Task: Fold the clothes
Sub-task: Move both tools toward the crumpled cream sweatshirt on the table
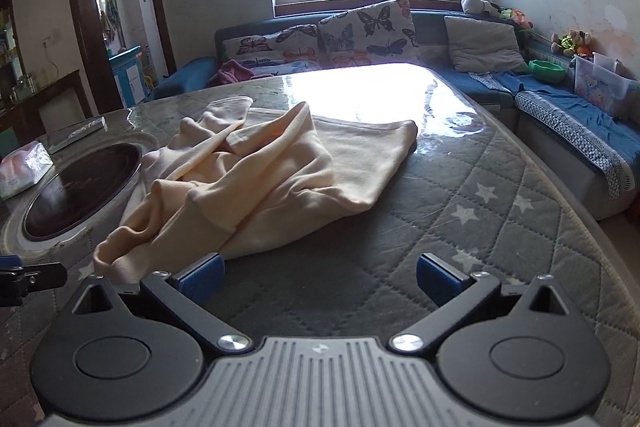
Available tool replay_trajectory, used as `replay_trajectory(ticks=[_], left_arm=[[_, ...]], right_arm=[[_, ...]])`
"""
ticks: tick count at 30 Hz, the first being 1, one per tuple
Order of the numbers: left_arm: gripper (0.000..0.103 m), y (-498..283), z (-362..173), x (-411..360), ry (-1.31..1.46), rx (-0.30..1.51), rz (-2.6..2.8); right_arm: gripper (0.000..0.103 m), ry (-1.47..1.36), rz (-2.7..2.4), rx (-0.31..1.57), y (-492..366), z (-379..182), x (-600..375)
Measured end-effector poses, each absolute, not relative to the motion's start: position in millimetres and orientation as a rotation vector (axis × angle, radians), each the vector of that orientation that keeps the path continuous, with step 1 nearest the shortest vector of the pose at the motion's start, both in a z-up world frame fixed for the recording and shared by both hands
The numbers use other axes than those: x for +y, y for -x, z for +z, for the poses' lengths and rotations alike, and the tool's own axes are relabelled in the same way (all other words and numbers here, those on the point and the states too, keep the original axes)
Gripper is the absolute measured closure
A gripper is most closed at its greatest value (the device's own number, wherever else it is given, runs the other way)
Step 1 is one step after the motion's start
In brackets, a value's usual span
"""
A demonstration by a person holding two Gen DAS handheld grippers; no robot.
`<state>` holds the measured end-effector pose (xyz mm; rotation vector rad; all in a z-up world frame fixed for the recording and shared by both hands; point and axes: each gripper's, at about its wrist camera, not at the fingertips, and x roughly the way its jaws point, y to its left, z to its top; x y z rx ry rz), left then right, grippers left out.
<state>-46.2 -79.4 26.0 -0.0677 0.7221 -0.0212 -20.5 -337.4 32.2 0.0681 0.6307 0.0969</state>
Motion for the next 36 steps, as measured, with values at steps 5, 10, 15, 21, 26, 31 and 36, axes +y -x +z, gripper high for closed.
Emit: replay_trajectory(ticks=[5, 10, 15, 21, 26, 31, 36], left_arm=[[0.0, 53, 26, -92, 0.047, 0.726, -0.034], [0.0, 59, 25, -101, 0.022, 0.732, -0.038], [0.0, 65, 24, -105, 0.018, 0.738, -0.054], [0.0, 72, 25, -107, 0.018, 0.731, -0.06], [0.0, 75, 27, -109, 0.018, 0.73, -0.058], [0.0, 77, 28, -108, 0.018, 0.728, -0.057], [0.0, 76, 26, -110, 0.014, 0.737, -0.055]], right_arm=[[0.0, -0.045, 0.112, 0.646, 38, 30, -318], [0.0, -0.041, 0.124, 0.656, 50, 30, -313], [0.0, -0.051, 0.129, 0.659, 58, 33, -312], [0.0, -0.04, 0.138, 0.675, 66, 32, -308], [0.0, -0.026, 0.151, 0.684, 71, 33, -303], [0.0, -0.022, 0.146, 0.691, 72, 33, -301], [0.0, -0.02, 0.147, 0.696, 73, 33, -301]])
